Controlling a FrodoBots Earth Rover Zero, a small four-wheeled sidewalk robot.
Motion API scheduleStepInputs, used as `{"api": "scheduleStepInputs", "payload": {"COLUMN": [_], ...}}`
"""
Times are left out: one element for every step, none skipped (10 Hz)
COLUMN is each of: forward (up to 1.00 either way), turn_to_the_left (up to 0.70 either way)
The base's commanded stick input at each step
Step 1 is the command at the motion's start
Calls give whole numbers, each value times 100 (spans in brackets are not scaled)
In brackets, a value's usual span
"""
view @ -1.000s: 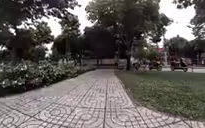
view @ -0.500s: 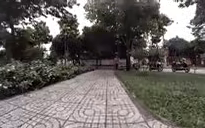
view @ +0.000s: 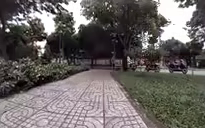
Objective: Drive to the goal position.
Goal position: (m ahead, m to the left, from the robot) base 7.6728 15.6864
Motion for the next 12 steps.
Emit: {"api": "scheduleStepInputs", "payload": {"forward": [70,70,70,70,70,70,70,70,70,70,70,70], "turn_to_the_left": [0,0,0,0,0,0,0,0,0,0,0,4]}}
